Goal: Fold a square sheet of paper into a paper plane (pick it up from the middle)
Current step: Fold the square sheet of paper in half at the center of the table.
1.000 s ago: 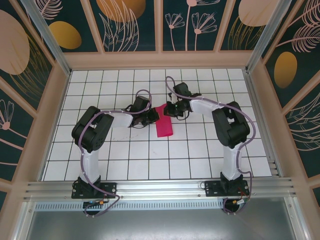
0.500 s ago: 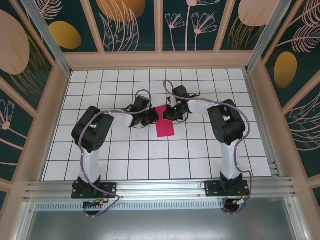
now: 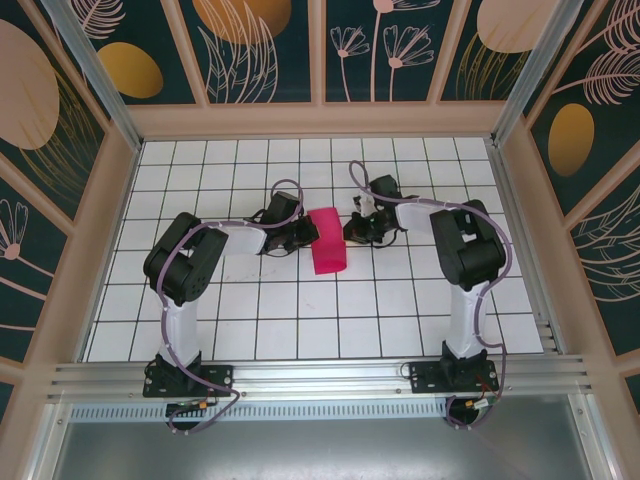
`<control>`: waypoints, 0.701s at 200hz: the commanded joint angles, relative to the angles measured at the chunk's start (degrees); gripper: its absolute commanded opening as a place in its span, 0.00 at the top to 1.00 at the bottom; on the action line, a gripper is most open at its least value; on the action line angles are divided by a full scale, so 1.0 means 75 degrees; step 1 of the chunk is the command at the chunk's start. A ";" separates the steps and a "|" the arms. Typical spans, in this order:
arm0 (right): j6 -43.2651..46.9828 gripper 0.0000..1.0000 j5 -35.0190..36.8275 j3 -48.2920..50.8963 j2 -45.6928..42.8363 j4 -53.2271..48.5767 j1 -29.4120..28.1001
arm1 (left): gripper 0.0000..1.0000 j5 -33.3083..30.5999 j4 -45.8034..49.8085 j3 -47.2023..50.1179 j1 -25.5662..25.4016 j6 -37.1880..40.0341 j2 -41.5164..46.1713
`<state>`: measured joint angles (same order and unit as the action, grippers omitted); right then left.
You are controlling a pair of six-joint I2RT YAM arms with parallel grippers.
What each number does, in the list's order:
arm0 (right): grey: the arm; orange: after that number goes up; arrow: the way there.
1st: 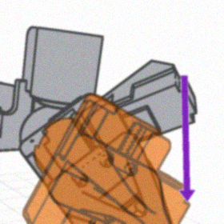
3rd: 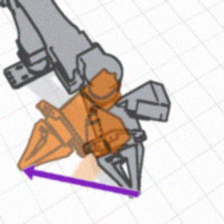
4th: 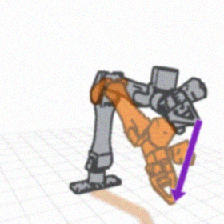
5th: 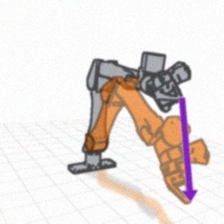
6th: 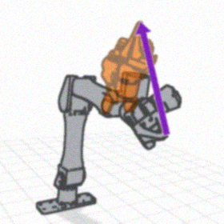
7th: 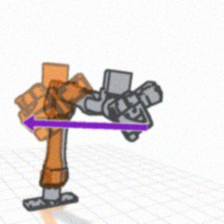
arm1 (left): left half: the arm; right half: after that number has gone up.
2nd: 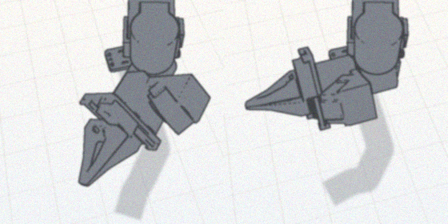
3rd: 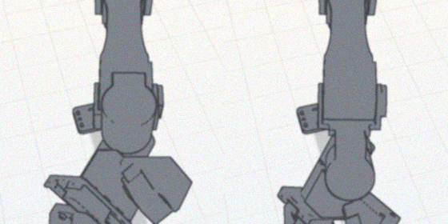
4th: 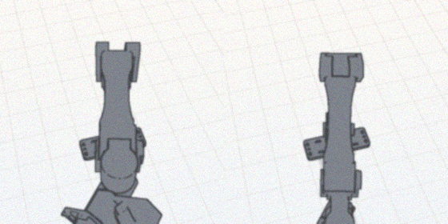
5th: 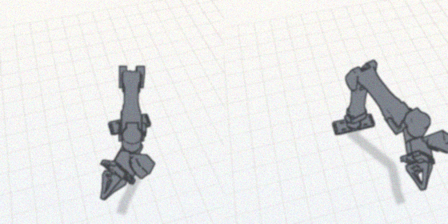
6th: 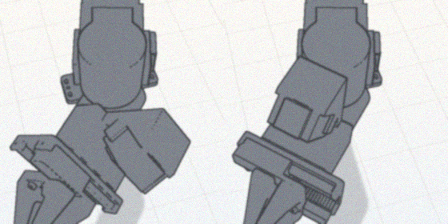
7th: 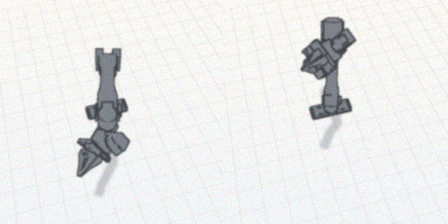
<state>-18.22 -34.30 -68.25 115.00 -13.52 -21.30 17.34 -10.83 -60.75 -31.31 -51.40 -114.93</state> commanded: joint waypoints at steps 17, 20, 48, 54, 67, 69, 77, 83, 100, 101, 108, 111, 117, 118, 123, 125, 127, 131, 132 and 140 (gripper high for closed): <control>0.0050 0.98 0.0340 0.0026 -0.0728 -0.0122 0.0125 | 1.00 -0.0733 0.1510 0.0408 0.0003 0.0003 -0.0697; 0.0025 0.99 0.0314 0.0003 -0.0768 -0.0064 0.0092 | 1.00 -0.0731 0.1505 0.0403 0.0003 0.0017 -0.0695; -0.0142 1.00 0.0186 -0.0244 -0.0677 0.0217 -0.0210 | 1.00 -0.0696 0.1479 0.0394 0.0003 0.0021 -0.0696; -0.0168 1.00 0.0157 -0.0343 -0.0532 0.0217 -0.0290 | 1.00 -0.0695 0.1482 0.0394 0.0003 0.0030 -0.0701; -0.0239 1.00 0.0149 -0.0561 -0.0184 0.0172 -0.0462 | 1.00 -0.0686 0.1482 0.0398 0.0003 0.0032 -0.0714; -0.0257 1.00 0.0151 -0.0590 -0.0144 0.0176 -0.0479 | 1.00 -0.0684 0.1480 0.0400 0.0006 0.0032 -0.0717; -0.0328 1.00 0.0120 -0.0685 0.0049 0.0246 -0.0560 | 1.00 -0.0665 0.1475 0.0399 0.0003 0.0038 -0.0712; -0.0379 1.00 0.0077 -0.0746 0.0172 0.0326 -0.0622 | 1.00 -0.0656 0.1459 0.0411 0.0003 0.0027 -0.0718; -0.0485 1.00 -0.0031 -0.0904 0.0469 0.0438 -0.0708 | 1.00 -0.0655 0.1479 0.0422 0.0003 0.0032 -0.0728; -0.0493 1.00 -0.0031 -0.0906 0.0484 0.0447 -0.0709 | 1.00 -0.0657 0.1473 0.0423 0.0003 0.0032 -0.0729; -0.0518 1.00 -0.0004 -0.0938 0.0551 0.0482 -0.0708 | 1.00 -0.0659 0.1476 0.0419 0.0003 0.0033 -0.0724; -0.0523 1.00 0.0019 -0.0937 0.0581 0.0489 -0.0703 | 1.00 -0.0660 0.1486 0.0416 0.0003 0.0033 -0.0713; -0.0524 1.00 0.0079 -0.0937 0.0618 0.0499 -0.0682 | 1.00 -0.0666 0.1485 0.0434 0.0003 0.0033 -0.0718; -0.0524 1.00 0.0088 -0.0934 0.0623 0.0494 -0.0685 | 1.00 -0.0669 0.1488 0.0429 0.0003 0.0033 -0.0712; -0.0534 1.00 0.0160 -0.0915 0.0652 0.0500 -0.0650 | 1.00 -0.0670 0.1488 0.0441 0.0003 0.0020 -0.0712; -0.0535 1.00 0.0180 -0.0904 0.0651 0.0501 -0.0643 | 1.00 -0.0680 0.1490 0.0440 0.0009 0.0015 -0.0711; -0.0536 1.00 0.0218 -0.0898 0.0666 0.0493 -0.0621 | 1.00 -0.0683 0.1494 0.0446 0.0004 0.0016 -0.0716; -0.0536 1.00 0.0284 -0.0870 0.0675 0.0470 -0.0581 | 1.00 -0.0684 0.1491 0.0437 0.0009 0.0015 -0.0709; -0.0536 1.00 0.0308 -0.0871 0.0681 0.0468 -0.0570 | 1.00 -0.0684 0.1491 0.0449 0.0006 0.0018 -0.0702; -0.0536 1.00 0.0456 -0.0779 0.0687 0.0448 -0.0475 | 1.00 -0.0684 0.1491 0.0468 0.0003 0.0012 -0.0695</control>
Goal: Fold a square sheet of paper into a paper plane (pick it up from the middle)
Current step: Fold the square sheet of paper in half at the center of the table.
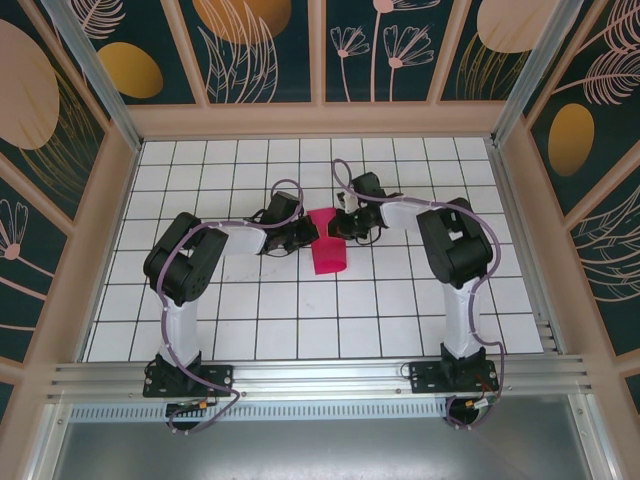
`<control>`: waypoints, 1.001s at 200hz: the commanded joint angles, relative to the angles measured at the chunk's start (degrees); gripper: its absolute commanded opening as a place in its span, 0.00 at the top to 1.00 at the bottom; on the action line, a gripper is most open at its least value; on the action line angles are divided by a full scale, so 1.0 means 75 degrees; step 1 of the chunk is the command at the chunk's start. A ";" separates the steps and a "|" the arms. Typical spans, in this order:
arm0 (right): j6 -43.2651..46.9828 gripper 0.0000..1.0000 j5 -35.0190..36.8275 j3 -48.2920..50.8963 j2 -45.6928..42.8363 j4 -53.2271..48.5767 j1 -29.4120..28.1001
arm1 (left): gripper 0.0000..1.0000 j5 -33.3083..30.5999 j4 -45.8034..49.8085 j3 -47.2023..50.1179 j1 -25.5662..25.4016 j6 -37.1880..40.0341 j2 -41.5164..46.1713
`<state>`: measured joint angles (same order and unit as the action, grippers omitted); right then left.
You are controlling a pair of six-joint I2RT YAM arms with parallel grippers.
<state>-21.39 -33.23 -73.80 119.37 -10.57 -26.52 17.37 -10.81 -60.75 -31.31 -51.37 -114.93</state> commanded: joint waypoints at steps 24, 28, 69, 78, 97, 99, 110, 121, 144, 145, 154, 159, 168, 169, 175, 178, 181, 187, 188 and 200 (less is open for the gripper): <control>-0.0209 1.00 0.0755 0.0255 0.0133 0.0000 0.0668 | 1.00 -0.0710 0.1481 0.0556 0.0003 0.0018 -0.0683; -0.0243 1.00 0.0815 0.0290 0.0117 0.0003 0.0748 | 1.00 -0.0707 0.1477 0.0564 0.0010 0.0016 -0.0683; -0.0458 1.00 0.0668 0.0257 -0.0312 0.0167 0.0871 | 1.00 -0.0692 0.1441 0.0595 0.0003 0.0007 -0.0665; -0.0536 1.00 0.0532 0.0257 -0.0483 0.0313 0.0815 | 1.00 -0.0684 0.1441 0.0588 0.0005 0.0019 -0.0667; -0.0647 1.00 0.0283 0.0301 -0.0811 0.0651 0.0675 | 1.00 -0.0673 0.1445 0.0588 0.0003 0.0029 -0.0649; -0.0660 1.00 0.0251 0.0301 -0.0831 0.0689 0.0659 | 1.00 -0.0669 0.1448 0.0588 0.0003 0.0030 -0.0654; -0.0675 1.00 0.0070 0.0261 -0.0848 0.0779 0.0571 | 1.00 -0.0675 0.1444 0.0588 0.0003 0.0038 -0.0657; -0.0636 1.00 0.0010 0.0098 -0.0670 0.0705 0.0459 | 1.00 -0.0672 0.1446 0.0597 0.0003 0.0030 -0.0660; -0.0611 1.00 -0.0028 -0.0232 -0.0144 0.0542 0.0307 | 1.00 -0.0684 0.1441 0.0610 0.0003 0.0014 -0.0671; -0.0608 1.00 -0.0025 -0.0247 -0.0126 0.0542 0.0299 | 1.00 -0.0685 0.1441 0.0611 0.0003 0.0016 -0.0671; -0.0619 1.00 -0.0055 -0.0383 0.0048 0.0488 0.0285 | 1.00 -0.0686 0.1441 0.0612 0.0003 0.0017 -0.0649; -0.0617 1.00 -0.0057 -0.0440 0.0130 0.0489 0.0278 | 1.00 -0.0674 0.1441 0.0612 0.0006 0.0013 -0.0648; -0.0606 1.00 -0.0054 -0.0524 0.0242 0.0473 0.0261 | 1.00 -0.0673 0.1441 0.0623 0.0003 0.0009 -0.0655; -0.0600 1.00 -0.0050 -0.0534 0.0255 0.0472 0.0264 | 1.00 -0.0680 0.1441 0.0623 0.0003 0.0008 -0.0651; -0.0594 1.00 -0.0009 -0.0573 0.0313 0.0458 0.0278 | 1.00 -0.0674 0.1441 0.0624 0.0003 0.0017 -0.0646; -0.0583 1.00 0.0005 -0.0592 0.0340 0.0444 0.0284 | 1.00 -0.0675 0.1441 0.0624 0.0009 0.0009 -0.0646; -0.0582 1.00 0.0031 -0.0618 0.0378 0.0431 0.0295 | 1.00 -0.0679 0.1441 0.0624 0.0004 0.0008 -0.0638; -0.0582 1.00 0.0084 -0.0650 0.0435 0.0414 0.0312 | 1.00 -0.0677 0.1441 0.0625 0.0003 0.0018 -0.0636; -0.0582 1.00 0.0096 -0.0655 0.0439 0.0420 0.0319 | 1.00 -0.0676 0.1441 0.0624 0.0003 0.0024 -0.0636; -0.0604 1.00 0.0194 -0.0681 0.0561 0.0433 0.0401 | 1.00 -0.0670 0.1442 0.0625 0.0003 0.0030 -0.0636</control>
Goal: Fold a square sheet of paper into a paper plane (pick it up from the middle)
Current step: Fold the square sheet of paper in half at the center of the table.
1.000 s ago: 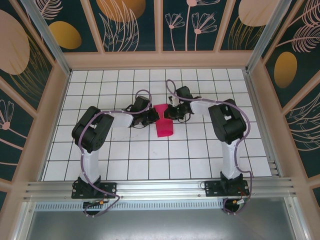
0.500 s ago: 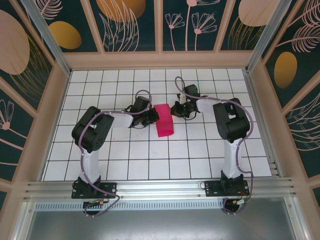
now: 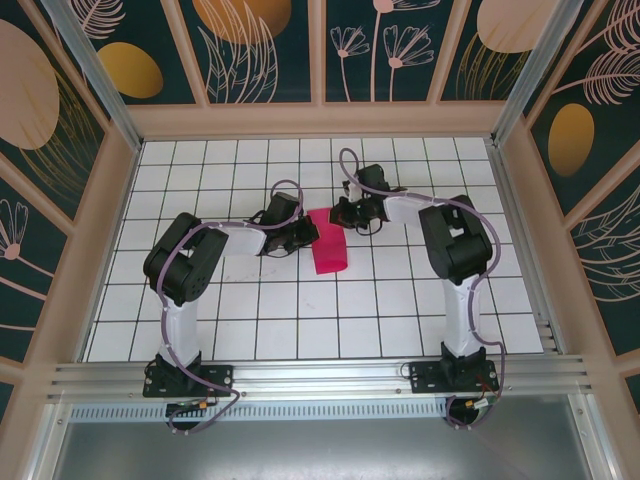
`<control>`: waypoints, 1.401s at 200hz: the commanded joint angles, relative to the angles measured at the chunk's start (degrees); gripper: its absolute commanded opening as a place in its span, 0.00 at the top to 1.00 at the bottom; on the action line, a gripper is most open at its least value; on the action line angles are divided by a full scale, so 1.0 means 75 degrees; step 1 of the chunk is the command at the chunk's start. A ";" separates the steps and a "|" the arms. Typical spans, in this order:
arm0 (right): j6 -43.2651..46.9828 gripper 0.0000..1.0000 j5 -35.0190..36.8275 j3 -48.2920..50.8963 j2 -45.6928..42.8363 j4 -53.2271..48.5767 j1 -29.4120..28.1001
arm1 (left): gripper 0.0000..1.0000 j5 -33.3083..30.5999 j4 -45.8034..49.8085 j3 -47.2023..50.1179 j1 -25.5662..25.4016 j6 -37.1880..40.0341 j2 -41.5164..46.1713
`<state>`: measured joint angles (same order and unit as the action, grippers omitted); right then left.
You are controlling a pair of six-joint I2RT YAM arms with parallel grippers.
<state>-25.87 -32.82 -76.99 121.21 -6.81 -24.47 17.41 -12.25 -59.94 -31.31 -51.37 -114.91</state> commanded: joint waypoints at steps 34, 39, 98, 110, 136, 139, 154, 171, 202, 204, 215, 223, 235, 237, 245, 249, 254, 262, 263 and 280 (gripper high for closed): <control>-0.0407 1.00 0.0715 -0.0204 0.0422 0.0196 0.0366 | 1.00 -0.0616 0.1663 0.0516 0.0003 0.0070 -0.0639; -0.0513 1.00 0.0730 -0.0172 0.0424 0.0307 0.0401 | 1.00 -0.0613 0.1667 0.0518 0.0004 0.0076 -0.0639; -0.1168 1.00 0.1338 -0.0519 0.0636 0.0480 0.0562 | 1.00 -0.0569 0.1648 0.0702 0.0003 0.0079 -0.0639; -0.1159 1.00 0.1335 -0.0649 0.0707 0.0409 0.0601 | 1.00 -0.0568 0.1646 0.0692 0.0003 0.0077 -0.0641; -0.1067 1.00 0.1248 -0.0935 0.0849 0.0264 0.0636 | 1.00 -0.0552 0.1657 0.0680 0.0003 0.0090 -0.0656; -0.1057 1.00 0.1238 -0.0970 0.0863 0.0233 0.0636 | 1.00 -0.0552 0.1657 0.0671 0.0003 0.0088 -0.0657; -0.0987 1.00 0.1174 -0.1098 0.0850 0.0129 0.0644 | 1.00 -0.0552 0.1669 0.0656 0.0003 0.0098 -0.0661; -0.0920 1.00 0.0931 -0.1043 0.0550 0.0155 0.0665 | 1.00 -0.0552 0.1687 0.0645 0.0003 0.0106 -0.0648; -0.0585 1.00 0.0393 -0.0322 -0.0490 0.0291 0.0623 | 1.00 -0.0574 0.1672 0.0640 0.0003 0.0117 -0.0645; -0.0554 1.00 0.0359 -0.0274 -0.0542 0.0267 0.0616 | 1.00 -0.0572 0.1669 0.0646 0.0003 0.0122 -0.0641; -0.0386 1.00 0.0141 0.0034 -0.0743 0.0131 0.0509 | 1.00 -0.0571 0.1657 0.0645 0.0004 0.0113 -0.0638; -0.0278 1.00 0.0002 0.0275 -0.0835 0.0017 0.0398 | 1.00 -0.0587 0.1657 0.0633 0.0004 0.0132 -0.0639; -0.0154 1.00 -0.0141 0.0624 -0.0945 -0.0098 0.0222 | 1.00 -0.0598 0.1661 0.0611 0.0003 0.0133 -0.0634; -0.0130 1.00 -0.0161 0.0686 -0.0960 -0.0114 0.0179 | 1.00 -0.0599 0.1658 0.0607 0.0003 0.0143 -0.0638; -0.0063 1.00 -0.0223 0.0902 -0.1035 -0.0130 0.0064 | 1.00 -0.0599 0.1657 0.0604 0.0004 0.0139 -0.0651; -0.0039 1.00 -0.0238 0.0991 -0.1056 -0.0145 0.0005 | 1.00 -0.0597 0.1650 0.0606 0.0006 0.0143 -0.0651; -0.0015 1.00 -0.0269 0.1085 -0.1085 -0.0144 -0.0043 | 1.00 -0.0599 0.1649 0.0609 0.0007 0.0150 -0.0651; 0.0015 1.00 -0.0316 0.1204 -0.1092 -0.0165 -0.0115 | 1.00 -0.0604 0.1645 0.0606 0.0003 0.0139 -0.0647; 0.0015 1.00 -0.0325 0.1217 -0.1091 -0.0168 -0.0125 | 1.00 -0.0607 0.1645 0.0602 0.0003 0.0143 -0.0649; 0.0026 1.00 -0.0441 0.1402 -0.1024 -0.0134 -0.0160 | 1.00 -0.0610 0.1651 0.0605 0.0003 0.0142 -0.0662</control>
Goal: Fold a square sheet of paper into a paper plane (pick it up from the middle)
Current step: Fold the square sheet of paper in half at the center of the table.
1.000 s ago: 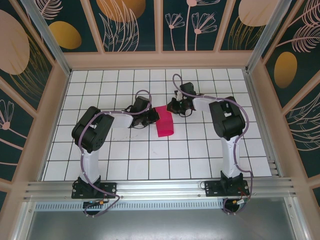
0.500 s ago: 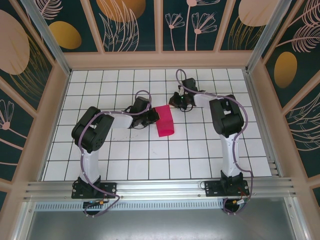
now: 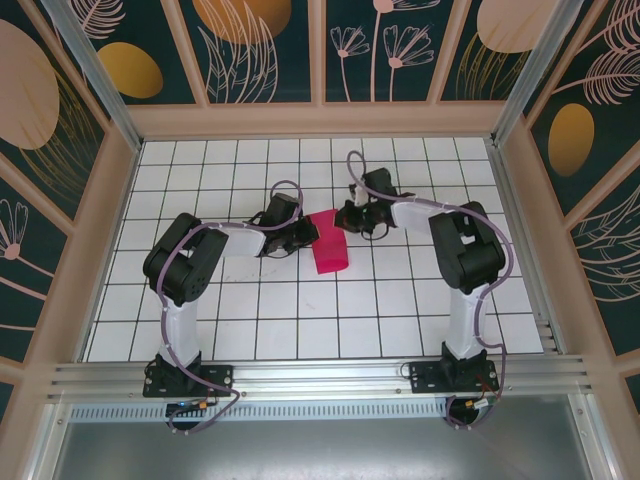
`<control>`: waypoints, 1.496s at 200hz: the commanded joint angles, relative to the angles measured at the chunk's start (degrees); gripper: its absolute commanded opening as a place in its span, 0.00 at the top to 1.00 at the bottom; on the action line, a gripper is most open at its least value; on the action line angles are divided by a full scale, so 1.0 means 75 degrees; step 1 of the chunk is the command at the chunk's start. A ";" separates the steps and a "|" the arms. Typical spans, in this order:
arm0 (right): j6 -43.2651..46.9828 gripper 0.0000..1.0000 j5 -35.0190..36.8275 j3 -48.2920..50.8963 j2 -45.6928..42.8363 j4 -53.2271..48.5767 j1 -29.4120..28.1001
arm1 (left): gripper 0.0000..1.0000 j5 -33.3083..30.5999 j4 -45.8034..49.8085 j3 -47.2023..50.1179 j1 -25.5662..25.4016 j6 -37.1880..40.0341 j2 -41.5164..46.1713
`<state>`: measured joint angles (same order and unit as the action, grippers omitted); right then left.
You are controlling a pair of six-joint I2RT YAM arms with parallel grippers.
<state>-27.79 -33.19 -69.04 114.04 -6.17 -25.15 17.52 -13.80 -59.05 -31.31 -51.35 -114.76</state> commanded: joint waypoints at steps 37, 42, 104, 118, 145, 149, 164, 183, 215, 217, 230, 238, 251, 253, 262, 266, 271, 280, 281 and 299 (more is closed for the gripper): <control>0.0569 1.00 -0.0464 0.0470 0.0068 -0.0515 -0.0081 | 1.00 -0.0625 0.1865 0.0486 0.0003 0.0156 -0.0676; 0.0602 1.00 -0.0450 0.0504 0.0058 -0.0561 -0.0081 | 1.00 -0.0635 0.1868 0.0483 0.0003 0.0155 -0.0689; 0.0845 1.00 -0.0269 0.1374 -0.0404 -0.0936 -0.0046 | 1.00 -0.0671 0.1864 0.0490 0.0003 0.0129 -0.0709; 0.0899 1.00 -0.0234 0.1732 -0.0597 -0.0965 0.0025 | 1.00 -0.0695 0.1885 0.0487 0.0005 0.0136 -0.0687; 0.1026 1.00 -0.0207 0.2287 -0.1108 -0.1013 0.0186 | 1.00 -0.0695 0.1864 0.0480 0.0003 0.0144 -0.0706; 0.1050 1.00 -0.0189 0.2301 -0.1167 -0.1054 0.0189 | 1.00 -0.0694 0.1861 0.0489 0.0003 0.0135 -0.0701; 0.1072 1.00 -0.0176 0.2178 -0.1323 -0.1145 0.0183 | 1.00 -0.0707 0.1862 0.0489 0.0003 0.0155 -0.0706; 0.0723 1.00 -0.0547 0.1790 -0.1468 -0.0860 0.0134 | 1.00 -0.0719 0.1858 0.0490 0.0003 0.0150 -0.0687; 0.0483 1.00 -0.0415 0.0967 -0.1057 -0.0604 -0.0137 | 1.00 -0.0730 0.1841 0.0488 0.0003 0.0167 -0.0616; 0.0483 1.00 -0.0415 0.0934 -0.1019 -0.0597 -0.0148 | 1.00 -0.0719 0.1840 0.0484 0.0003 0.0167 -0.0613; 0.0451 1.00 -0.0349 0.0747 -0.0744 -0.0552 -0.0229 | 1.00 -0.0693 0.1829 0.0487 0.0003 0.0175 -0.0621; 0.0458 1.00 -0.0321 0.0644 -0.0617 -0.0564 -0.0278 | 1.00 -0.0689 0.1840 0.0488 0.0003 0.0178 -0.0624; 0.0471 1.00 -0.0333 0.0536 -0.0439 -0.0612 -0.0330 | 1.00 -0.0695 0.1829 0.0482 0.0003 0.0173 -0.0620; 0.0471 1.00 -0.0333 0.0528 -0.0410 -0.0617 -0.0337 | 1.00 -0.0692 0.1829 0.0488 0.0003 0.0169 -0.0623; 0.0493 1.00 -0.0364 0.0498 -0.0317 -0.0663 -0.0363 | 1.00 -0.0692 0.1829 0.0481 0.0003 0.0175 -0.0634; 0.0511 1.00 -0.0378 0.0504 -0.0293 -0.0679 -0.0373 | 1.00 -0.0705 0.1834 0.0489 0.0003 0.0171 -0.0627; 0.0531 1.00 -0.0372 0.0518 -0.0266 -0.0697 -0.0391 | 1.00 -0.0710 0.1829 0.0490 0.0002 0.0169 -0.0641; 0.0558 1.00 -0.0336 0.0574 -0.0225 -0.0739 -0.0397 | 1.00 -0.0717 0.1832 0.0487 0.0008 0.0178 -0.0654; 0.0561 1.00 -0.0334 0.0577 -0.0221 -0.0743 -0.0403 | 1.00 -0.0718 0.1830 0.0489 0.0005 0.0173 -0.0657; 0.0638 1.00 -0.0278 0.0735 -0.0206 -0.0883 -0.0402 | 1.00 -0.0736 0.1817 0.0489 0.0003 0.0177 -0.0651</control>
<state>-23.40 -35.83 -64.36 112.09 -10.63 -27.79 17.50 -13.80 -59.05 -31.31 -51.31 -114.76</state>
